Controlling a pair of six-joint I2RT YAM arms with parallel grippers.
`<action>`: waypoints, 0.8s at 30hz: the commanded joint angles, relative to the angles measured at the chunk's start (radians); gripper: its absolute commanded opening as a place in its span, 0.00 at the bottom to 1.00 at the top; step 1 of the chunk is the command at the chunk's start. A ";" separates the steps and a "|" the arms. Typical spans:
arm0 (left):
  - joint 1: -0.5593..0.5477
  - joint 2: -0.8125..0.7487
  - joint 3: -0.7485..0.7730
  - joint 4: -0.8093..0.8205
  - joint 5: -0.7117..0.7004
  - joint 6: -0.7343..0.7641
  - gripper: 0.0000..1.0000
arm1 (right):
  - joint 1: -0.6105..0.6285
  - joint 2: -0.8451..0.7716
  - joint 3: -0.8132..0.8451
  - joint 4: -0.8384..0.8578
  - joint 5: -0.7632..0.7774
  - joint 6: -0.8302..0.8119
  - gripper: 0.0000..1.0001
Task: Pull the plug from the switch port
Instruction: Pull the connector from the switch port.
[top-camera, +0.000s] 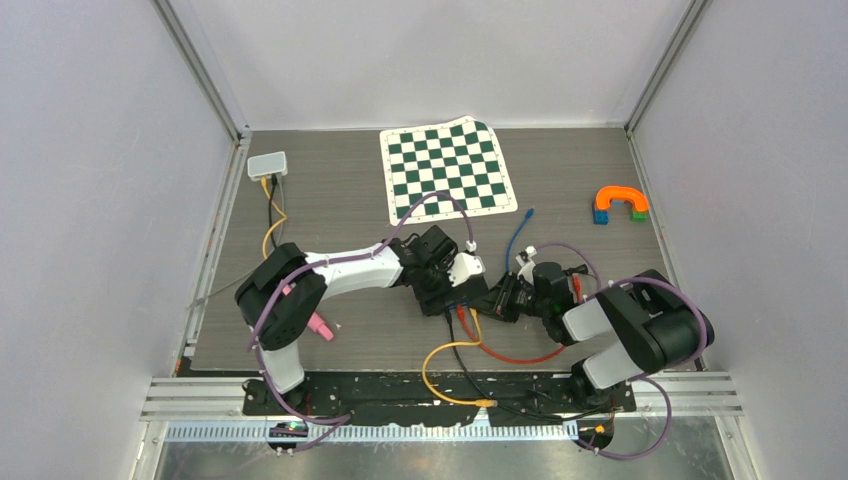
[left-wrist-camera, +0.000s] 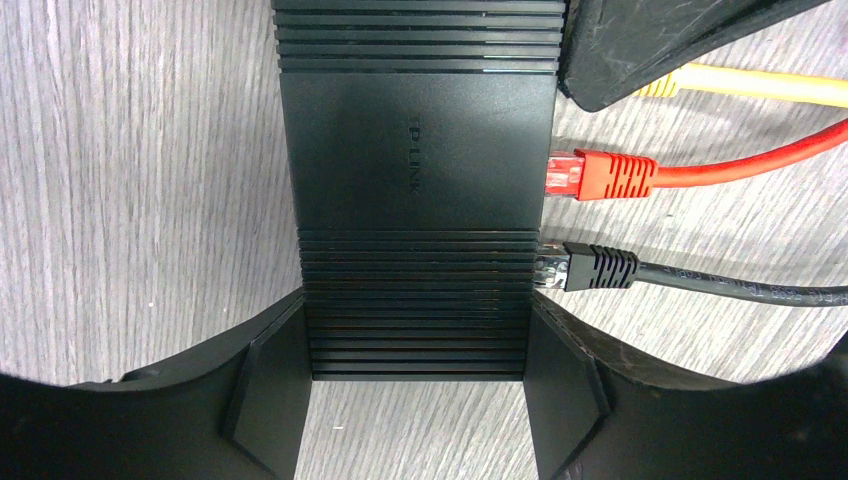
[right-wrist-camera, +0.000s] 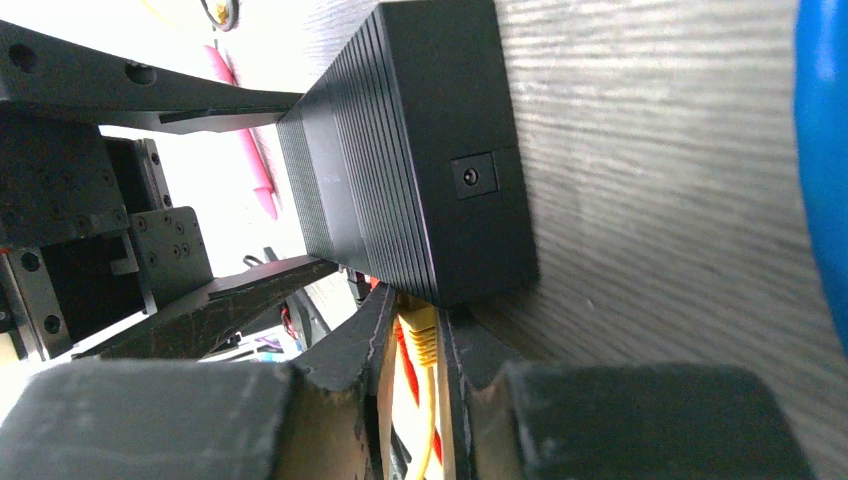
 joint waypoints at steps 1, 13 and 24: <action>-0.005 0.000 -0.018 -0.001 0.071 -0.033 0.47 | 0.000 -0.078 0.017 -0.171 0.080 -0.062 0.06; 0.003 0.000 -0.001 0.014 0.158 -0.061 0.47 | 0.000 -0.075 0.011 -0.200 0.040 -0.067 0.41; 0.019 0.001 -0.014 0.025 0.212 -0.068 0.46 | 0.000 -0.040 -0.005 -0.111 0.023 -0.025 0.29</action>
